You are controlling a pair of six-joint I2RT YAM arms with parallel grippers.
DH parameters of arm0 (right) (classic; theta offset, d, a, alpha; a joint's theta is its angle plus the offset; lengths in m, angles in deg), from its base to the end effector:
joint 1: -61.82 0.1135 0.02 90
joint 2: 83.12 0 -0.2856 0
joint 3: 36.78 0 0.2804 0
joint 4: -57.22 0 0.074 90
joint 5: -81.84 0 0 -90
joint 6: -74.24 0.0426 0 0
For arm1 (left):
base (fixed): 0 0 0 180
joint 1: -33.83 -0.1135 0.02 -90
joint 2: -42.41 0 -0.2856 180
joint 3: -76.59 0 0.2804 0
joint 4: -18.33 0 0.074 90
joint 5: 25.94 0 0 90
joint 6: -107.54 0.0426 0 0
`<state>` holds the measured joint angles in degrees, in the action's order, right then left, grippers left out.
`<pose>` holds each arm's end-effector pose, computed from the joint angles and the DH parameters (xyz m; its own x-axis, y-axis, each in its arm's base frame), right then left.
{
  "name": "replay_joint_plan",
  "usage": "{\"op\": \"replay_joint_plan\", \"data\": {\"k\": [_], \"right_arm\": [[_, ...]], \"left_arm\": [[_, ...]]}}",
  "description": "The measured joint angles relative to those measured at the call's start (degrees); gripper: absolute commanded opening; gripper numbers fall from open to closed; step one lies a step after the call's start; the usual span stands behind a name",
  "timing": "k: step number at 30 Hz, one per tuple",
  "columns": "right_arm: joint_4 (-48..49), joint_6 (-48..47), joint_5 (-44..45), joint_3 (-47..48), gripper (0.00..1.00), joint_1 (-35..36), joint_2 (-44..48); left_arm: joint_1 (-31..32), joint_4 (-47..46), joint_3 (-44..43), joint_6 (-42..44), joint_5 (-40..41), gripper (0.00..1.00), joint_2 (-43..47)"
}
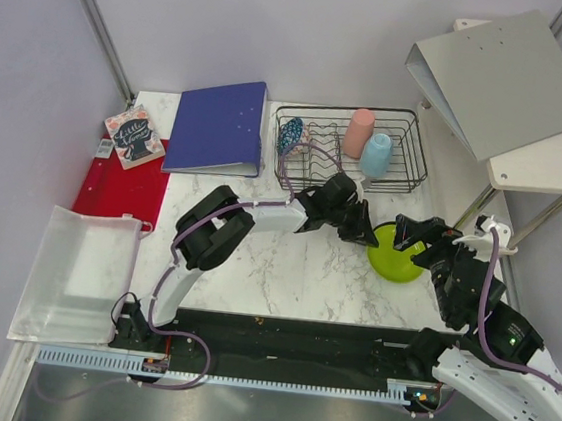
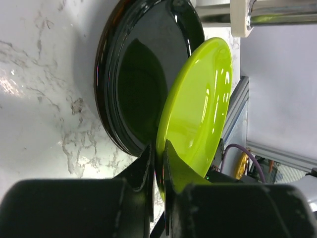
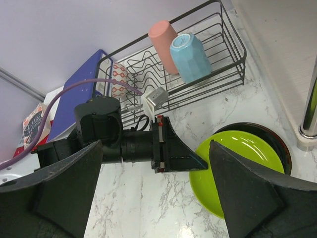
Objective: Unload the mixed dishes from the dish rack
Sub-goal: Place the plate at the center of the board.
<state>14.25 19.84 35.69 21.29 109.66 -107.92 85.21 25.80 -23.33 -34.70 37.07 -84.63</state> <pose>0.0879 0.0531 0.3695 -0.1363 0.4749 -0.8694 0.0038 0.8779 0.4789 0.3181 -0.4291 0.1501 -0.9517 0.0627 -0.3004 0.2890 0.5125 -0.8086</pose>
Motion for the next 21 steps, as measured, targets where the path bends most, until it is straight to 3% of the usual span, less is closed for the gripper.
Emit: {"op": "replay_joint_plan", "data": {"k": [11, 16, 21], "right_arm": [[-0.1, 0.5, -0.2, -1.3, 0.95, 0.0, 0.1], [-0.1, 0.7, -0.3, -1.4, 0.95, 0.0, 0.2], [-0.1, 0.7, -0.3, -1.8, 0.95, 0.0, 0.3]], "left_arm": [[0.5, -1.1, -5.5, 0.2, 1.6, 0.02, -4.5], [0.6, 0.0, -6.7, 0.7, 1.6, 0.16, -5.1], [0.6, 0.7, -6.7, 2.1, 2.2, 0.19, -5.1]]}}
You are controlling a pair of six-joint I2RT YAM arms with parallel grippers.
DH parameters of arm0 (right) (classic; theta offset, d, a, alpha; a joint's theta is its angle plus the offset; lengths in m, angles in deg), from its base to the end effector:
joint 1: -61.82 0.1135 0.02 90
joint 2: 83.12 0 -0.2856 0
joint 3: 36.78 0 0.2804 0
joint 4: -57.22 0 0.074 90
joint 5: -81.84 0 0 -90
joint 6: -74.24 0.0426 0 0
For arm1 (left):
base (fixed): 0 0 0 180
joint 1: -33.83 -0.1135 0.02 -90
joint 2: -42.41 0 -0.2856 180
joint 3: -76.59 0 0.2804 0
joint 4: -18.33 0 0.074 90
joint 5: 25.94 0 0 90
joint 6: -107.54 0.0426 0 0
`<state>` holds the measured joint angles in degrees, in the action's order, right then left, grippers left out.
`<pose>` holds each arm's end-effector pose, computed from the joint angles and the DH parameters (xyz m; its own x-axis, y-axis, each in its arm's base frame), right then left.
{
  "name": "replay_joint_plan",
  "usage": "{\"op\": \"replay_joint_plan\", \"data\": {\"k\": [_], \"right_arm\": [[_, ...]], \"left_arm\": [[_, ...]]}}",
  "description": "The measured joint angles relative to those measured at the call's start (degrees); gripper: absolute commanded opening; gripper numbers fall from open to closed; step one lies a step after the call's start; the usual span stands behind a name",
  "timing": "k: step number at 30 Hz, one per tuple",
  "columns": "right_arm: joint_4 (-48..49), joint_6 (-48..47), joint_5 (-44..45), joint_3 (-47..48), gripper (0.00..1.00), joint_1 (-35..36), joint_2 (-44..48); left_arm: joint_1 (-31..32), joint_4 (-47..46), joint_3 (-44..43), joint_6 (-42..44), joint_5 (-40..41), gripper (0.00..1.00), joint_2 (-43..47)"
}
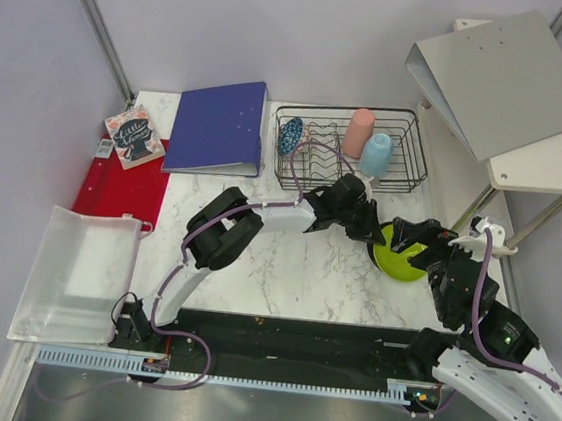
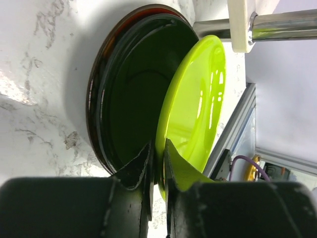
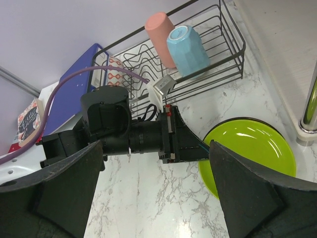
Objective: Unload the mixed dishes from the dish rack
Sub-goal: Place the plate at the center of the board.
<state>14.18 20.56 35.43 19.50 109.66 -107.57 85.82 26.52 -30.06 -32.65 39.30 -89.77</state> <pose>0.0896 0.0552 0.3592 -0.1543 0.4688 -0.8697 0.0105 0.8810 0.4730 0.3299 -0.4510 0.1417 -0.9333 0.0613 -0.3539 0.3328 0.5183 -0.7878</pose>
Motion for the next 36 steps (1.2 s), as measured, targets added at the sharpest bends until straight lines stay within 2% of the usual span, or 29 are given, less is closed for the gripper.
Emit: {"op": "replay_joint_plan", "data": {"k": [5, 12, 20, 30, 36], "right_arm": [[0.0, 0.2, 0.0, -0.4, 0.95, 0.0, 0.0], [0.0, 0.5, -0.2, -0.6, 0.95, 0.0, 0.4], [-0.2, 0.7, -0.2, -1.2, 0.95, 0.0, 1.6], [-0.2, 1.5, -1.3, -1.4, 0.95, 0.0, 1.6], [-0.2, 1.7, -1.4, -2.2, 0.95, 0.0, 1.9]], "left_arm": [[0.0, 0.3, 2.2, 1.2, 2.1, 0.23, 1.3], [-0.2, 0.8, 5.6, 0.8, 5.4, 0.36, 3.8], [-0.2, 1.9, 9.8, 0.1, 8.3, 0.45, 7.8], [-0.2, 9.4, 10.4, 1.5, 9.8, 0.47, 9.6], [-0.1, 11.9, 13.4, 3.4, 12.2, 0.43, 13.9]]}}
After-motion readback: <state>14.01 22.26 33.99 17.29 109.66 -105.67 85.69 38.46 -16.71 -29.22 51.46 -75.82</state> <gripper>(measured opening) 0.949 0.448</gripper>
